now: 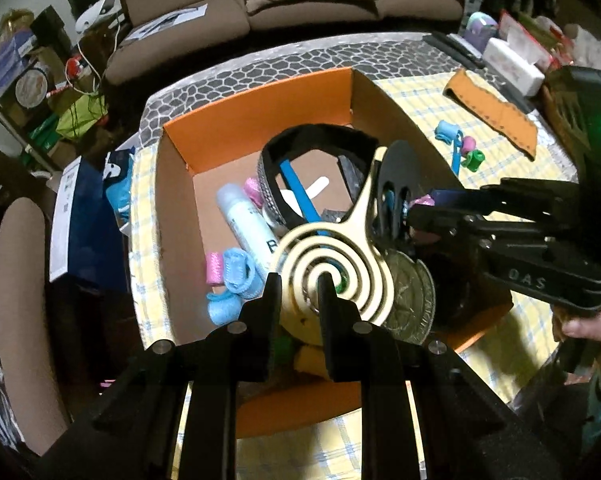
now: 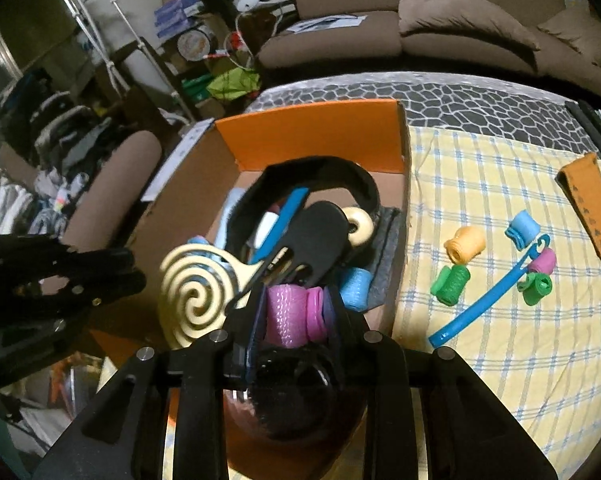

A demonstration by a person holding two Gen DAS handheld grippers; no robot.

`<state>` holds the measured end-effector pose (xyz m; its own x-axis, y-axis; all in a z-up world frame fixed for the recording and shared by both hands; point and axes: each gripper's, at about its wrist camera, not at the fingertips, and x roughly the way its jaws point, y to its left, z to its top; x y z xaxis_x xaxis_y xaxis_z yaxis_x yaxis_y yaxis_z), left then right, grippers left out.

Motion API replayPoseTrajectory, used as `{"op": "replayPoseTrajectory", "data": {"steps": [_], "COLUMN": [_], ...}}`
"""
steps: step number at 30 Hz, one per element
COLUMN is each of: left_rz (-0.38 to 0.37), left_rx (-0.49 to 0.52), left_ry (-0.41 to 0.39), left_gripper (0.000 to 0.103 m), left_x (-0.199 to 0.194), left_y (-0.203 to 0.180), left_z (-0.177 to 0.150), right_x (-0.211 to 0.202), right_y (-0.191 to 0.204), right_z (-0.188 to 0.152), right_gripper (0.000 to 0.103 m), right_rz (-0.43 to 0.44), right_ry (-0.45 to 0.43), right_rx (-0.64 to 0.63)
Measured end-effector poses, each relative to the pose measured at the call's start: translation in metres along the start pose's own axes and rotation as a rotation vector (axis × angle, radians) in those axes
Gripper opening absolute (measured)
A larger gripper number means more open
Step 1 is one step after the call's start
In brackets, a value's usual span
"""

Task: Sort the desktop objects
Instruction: 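Carry the pink spool into the orange box with the right gripper, then open the right gripper to drop the spool and withdraw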

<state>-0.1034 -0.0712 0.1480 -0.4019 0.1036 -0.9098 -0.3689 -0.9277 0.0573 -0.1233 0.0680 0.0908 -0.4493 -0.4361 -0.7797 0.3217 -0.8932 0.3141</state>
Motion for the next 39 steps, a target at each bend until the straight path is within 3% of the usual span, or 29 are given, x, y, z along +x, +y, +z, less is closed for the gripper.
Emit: {"op": "replayPoseTrajectory", "data": {"steps": [7,10,13,16,19,21,25,30,39], "left_rz": [-0.028,-0.039,-0.048,-0.055,-0.063,-0.068,-0.096,-0.121,-0.146], "left_rx": [-0.017,-0.035,-0.044,-0.056,-0.068,-0.074,-0.061,-0.049,-0.066], "left_ry": [-0.02,-0.033,-0.045,-0.068,-0.088,-0.101,-0.123,-0.142,-0.22], "left_gripper": [0.017,0.023,0.034,0.045,0.05,0.066,0.078,0.101,0.103], "left_x": [0.002,0.002,0.001,-0.003,-0.007,-0.01,-0.013,-0.015,-0.022], "left_y": [-0.012,-0.017,-0.02,-0.024,-0.028,-0.031,-0.046,-0.066,-0.098], "left_z": [-0.005,-0.006,-0.006,-0.006,-0.004,-0.002,0.003,0.008,0.013], "right_x": [-0.002,-0.008,-0.015,-0.023,-0.033,-0.043,-0.059,-0.074,-0.087], "right_y": [-0.007,-0.011,-0.013,-0.016,-0.019,-0.024,-0.042,-0.072,-0.108], "right_z": [-0.002,-0.002,-0.001,-0.002,-0.001,-0.002,-0.003,-0.007,-0.016], "right_gripper": [0.032,0.034,0.043,0.045,0.061,0.064,0.073,0.082,0.087], "right_rz": [-0.022,-0.024,-0.027,-0.017,-0.039,-0.04,-0.055,-0.084,-0.127], "right_ry": [-0.002,-0.013,-0.026,-0.039,-0.054,-0.072,-0.099,-0.116,-0.105], "right_rx": [0.013,0.021,0.026,0.033,0.027,0.03,0.061,0.117,0.149]}}
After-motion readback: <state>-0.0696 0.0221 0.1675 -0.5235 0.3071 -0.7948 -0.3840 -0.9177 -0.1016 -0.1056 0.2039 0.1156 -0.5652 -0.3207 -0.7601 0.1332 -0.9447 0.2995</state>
